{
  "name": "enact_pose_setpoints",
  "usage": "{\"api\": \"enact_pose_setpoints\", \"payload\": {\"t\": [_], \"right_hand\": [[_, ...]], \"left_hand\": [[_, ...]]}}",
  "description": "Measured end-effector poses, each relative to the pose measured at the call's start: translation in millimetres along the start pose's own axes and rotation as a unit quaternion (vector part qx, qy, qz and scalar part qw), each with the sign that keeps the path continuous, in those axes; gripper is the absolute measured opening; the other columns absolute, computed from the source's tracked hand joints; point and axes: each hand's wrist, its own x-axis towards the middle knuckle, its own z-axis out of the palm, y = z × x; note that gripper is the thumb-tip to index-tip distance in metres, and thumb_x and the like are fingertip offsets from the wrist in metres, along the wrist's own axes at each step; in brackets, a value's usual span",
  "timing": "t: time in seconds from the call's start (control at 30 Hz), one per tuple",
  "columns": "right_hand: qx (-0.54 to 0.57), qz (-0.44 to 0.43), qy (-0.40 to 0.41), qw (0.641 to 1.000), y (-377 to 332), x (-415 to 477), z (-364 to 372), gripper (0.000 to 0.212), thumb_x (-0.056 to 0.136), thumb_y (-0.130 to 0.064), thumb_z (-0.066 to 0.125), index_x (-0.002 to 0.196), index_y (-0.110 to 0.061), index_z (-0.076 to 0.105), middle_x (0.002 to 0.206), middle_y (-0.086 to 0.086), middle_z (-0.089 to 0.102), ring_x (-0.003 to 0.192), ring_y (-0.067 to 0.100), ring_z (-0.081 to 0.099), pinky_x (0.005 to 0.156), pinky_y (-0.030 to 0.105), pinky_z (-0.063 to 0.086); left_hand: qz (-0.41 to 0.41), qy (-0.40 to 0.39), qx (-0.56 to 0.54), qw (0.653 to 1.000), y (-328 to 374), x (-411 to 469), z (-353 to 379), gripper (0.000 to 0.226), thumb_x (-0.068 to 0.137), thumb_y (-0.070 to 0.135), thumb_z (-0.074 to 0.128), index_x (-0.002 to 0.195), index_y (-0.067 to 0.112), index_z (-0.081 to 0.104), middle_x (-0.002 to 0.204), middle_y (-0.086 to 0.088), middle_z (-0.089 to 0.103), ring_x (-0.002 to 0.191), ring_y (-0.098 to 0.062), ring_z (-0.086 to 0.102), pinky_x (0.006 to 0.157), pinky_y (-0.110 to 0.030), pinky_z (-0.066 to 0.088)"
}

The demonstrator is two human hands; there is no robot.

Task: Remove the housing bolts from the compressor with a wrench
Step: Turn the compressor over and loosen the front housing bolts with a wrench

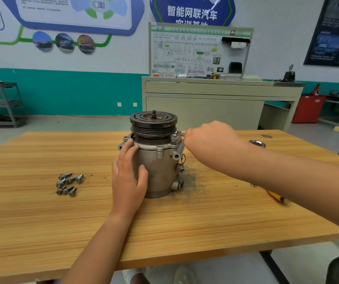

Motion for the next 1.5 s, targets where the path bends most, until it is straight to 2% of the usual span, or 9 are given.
{"api": "enact_pose_setpoints", "payload": {"t": [0.1, 0.2, 0.4, 0.83, 1.03, 1.23, 1.37, 1.43, 1.5], "right_hand": [[-0.035, -0.017, 0.004, 0.999, -3, 0, 3, 0.036, 0.091, 0.004, 0.043, 0.126, 0.002, 0.045, 0.088, 0.010, 0.056, 0.071, 0.024, 0.050, 0.040, 0.027, 0.027], [-0.062, -0.023, 0.014, 0.998, -1, 0, 11, 0.043, 0.090, 0.007, 0.040, 0.133, 0.005, 0.038, 0.072, 0.006, 0.041, 0.062, 0.023, 0.045, 0.038, 0.027, 0.024], [-0.064, -0.002, 0.013, 0.998, 12, 4, 17, 0.030, 0.089, 0.001, 0.036, 0.119, -0.001, 0.041, 0.055, 0.001, 0.029, 0.042, 0.016, 0.026, 0.038, 0.026, 0.018], [-0.089, -0.046, 0.004, 0.995, 15, 11, 5, 0.031, 0.090, -0.001, 0.041, 0.119, -0.007, 0.049, 0.057, 0.000, 0.029, 0.045, 0.015, 0.025, 0.039, 0.026, 0.023], [-0.042, -0.017, -0.008, 0.999, 29, 19, 15, 0.017, 0.093, -0.009, 0.037, 0.101, -0.012, 0.052, 0.059, -0.001, 0.037, 0.048, 0.011, 0.033, 0.040, 0.023, 0.022], [-0.075, -0.039, 0.006, 0.996, 15, 10, 13, 0.031, 0.091, -0.003, 0.039, 0.121, -0.008, 0.046, 0.057, -0.001, 0.027, 0.043, 0.013, 0.024, 0.037, 0.025, 0.019], [-0.089, -0.036, -0.008, 0.995, 12, 9, 6, 0.027, 0.092, -0.003, 0.038, 0.116, -0.009, 0.049, 0.057, -0.001, 0.026, 0.044, 0.014, 0.022, 0.038, 0.025, 0.019], [-0.095, -0.027, -0.018, 0.995, 7, 8, 4, 0.034, 0.093, 0.000, 0.039, 0.125, -0.007, 0.046, 0.062, 0.003, 0.034, 0.048, 0.016, 0.033, 0.038, 0.026, 0.020], [-0.101, -0.028, -0.017, 0.994, 1, 7, 3, 0.041, 0.093, 0.002, 0.040, 0.134, -0.002, 0.040, 0.083, 0.008, 0.051, 0.069, 0.022, 0.055, 0.039, 0.028, 0.024]], "left_hand": [[0.003, 0.002, 0.000, 1.000, 0, 0, 0, 0.049, 0.083, 0.007, 0.048, 0.132, 0.006, 0.044, 0.145, 0.007, 0.031, 0.129, -0.009, 0.027, 0.103, -0.002, 0.011], [-0.001, -0.001, -0.002, 1.000, 0, 0, 0, 0.050, 0.083, 0.008, 0.048, 0.132, 0.008, 0.043, 0.145, 0.008, 0.031, 0.128, -0.008, 0.027, 0.102, -0.001, 0.012], [-0.003, -0.003, -0.008, 1.000, -1, 0, -1, 0.051, 0.082, 0.008, 0.048, 0.132, 0.011, 0.043, 0.145, 0.011, 0.030, 0.129, -0.012, 0.030, 0.102, -0.001, 0.013], [-0.013, -0.008, -0.010, 1.000, 0, 0, -1, 0.051, 0.083, 0.009, 0.048, 0.133, 0.013, 0.043, 0.144, 0.014, 0.030, 0.130, -0.018, 0.032, 0.101, 0.000, 0.014], [-0.014, -0.005, -0.013, 1.000, -1, 1, 0, 0.051, 0.082, 0.010, 0.048, 0.133, 0.015, 0.042, 0.144, 0.016, 0.029, 0.129, -0.016, 0.032, 0.100, 0.000, 0.014], [-0.014, -0.004, -0.013, 1.000, 2, 0, 1, 0.050, 0.082, 0.010, 0.047, 0.132, 0.010, 0.044, 0.144, 0.010, 0.032, 0.129, -0.023, 0.034, 0.101, -0.001, 0.013], [-0.019, 0.000, -0.011, 1.000, 3, 0, 1, 0.051, 0.081, 0.007, 0.048, 0.132, 0.010, 0.044, 0.144, 0.011, 0.031, 0.130, -0.024, 0.034, 0.100, 0.001, 0.012], [-0.016, -0.002, -0.011, 1.000, 3, 0, 0, 0.052, 0.081, 0.007, 0.048, 0.133, 0.010, 0.043, 0.144, 0.011, 0.030, 0.130, -0.019, 0.032, 0.100, 0.001, 0.012], [-0.014, -0.006, -0.010, 1.000, 4, -1, -1, 0.052, 0.081, 0.007, 0.048, 0.133, 0.009, 0.043, 0.145, 0.012, 0.029, 0.129, -0.015, 0.029, 0.101, 0.000, 0.013]]}}
